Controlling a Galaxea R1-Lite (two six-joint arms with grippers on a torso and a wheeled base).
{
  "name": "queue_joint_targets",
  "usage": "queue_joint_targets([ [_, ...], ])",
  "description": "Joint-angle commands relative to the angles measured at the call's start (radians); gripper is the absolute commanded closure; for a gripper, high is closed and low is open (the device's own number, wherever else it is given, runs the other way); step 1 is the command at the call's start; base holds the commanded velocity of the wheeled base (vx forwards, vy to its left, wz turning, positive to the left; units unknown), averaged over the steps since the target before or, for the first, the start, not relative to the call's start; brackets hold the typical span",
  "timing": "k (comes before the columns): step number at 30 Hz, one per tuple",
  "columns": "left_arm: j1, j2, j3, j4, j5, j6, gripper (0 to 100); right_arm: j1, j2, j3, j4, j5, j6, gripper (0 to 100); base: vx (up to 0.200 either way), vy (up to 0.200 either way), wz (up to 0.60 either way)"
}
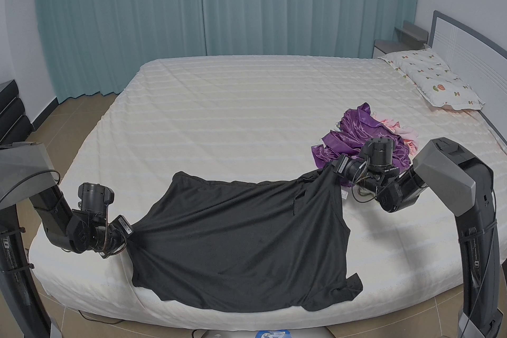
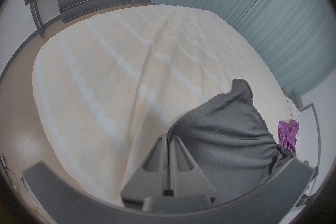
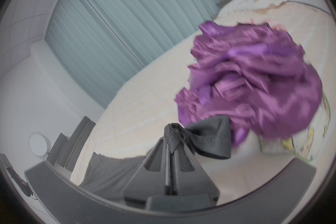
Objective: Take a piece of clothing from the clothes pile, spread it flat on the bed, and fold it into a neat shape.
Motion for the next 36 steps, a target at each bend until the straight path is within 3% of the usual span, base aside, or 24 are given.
queue_joint_targets([
  [1, 0.001, 0.001, -0.002, -0.003, -0.013, -0.005, 100, 0.015, 0.040, -0.106, -0.001, -0.001, -0.041, 100, 0.000, 0.000, 0.00],
  [4, -0.001, 0.001, -0.004, -0.005, -0.014, -0.011, 100, 0.016, 0.051, -0.148, 0.002, 0.001, -0.052, 100, 0.000, 0.000, 0.00],
  [5, -0.001, 0.002, -0.008, -0.006, -0.017, -0.026, 100, 0.016, 0.066, -0.177, 0.004, 0.002, -0.052, 0, 0.000, 0.000, 0.00],
  [14, -0.001, 0.011, -0.013, -0.006, -0.045, -0.045, 100, -0.028, 0.074, -0.056, 0.097, 0.016, -0.133, 0, 0.000, 0.000, 0.00],
  [17, -0.001, 0.011, -0.013, -0.006, -0.045, -0.045, 100, -0.045, 0.031, -0.005, 0.083, 0.024, -0.122, 0, 0.000, 0.000, 0.00],
  [21, -0.002, 0.008, -0.012, -0.006, -0.045, -0.045, 100, -0.079, -0.112, 0.180, 0.071, 0.102, -0.059, 0, 0.000, 0.000, 0.00],
  [30, -0.002, 0.002, -0.007, -0.006, -0.045, -0.045, 100, -0.040, -0.184, 0.529, -0.009, 0.196, -0.061, 0, 0.000, 0.000, 0.00],
  [36, -0.002, 0.002, -0.007, -0.006, -0.045, -0.045, 100, -0.005, -0.146, 0.595, -0.058, 0.215, -0.061, 0, 0.000, 0.000, 0.00],
])
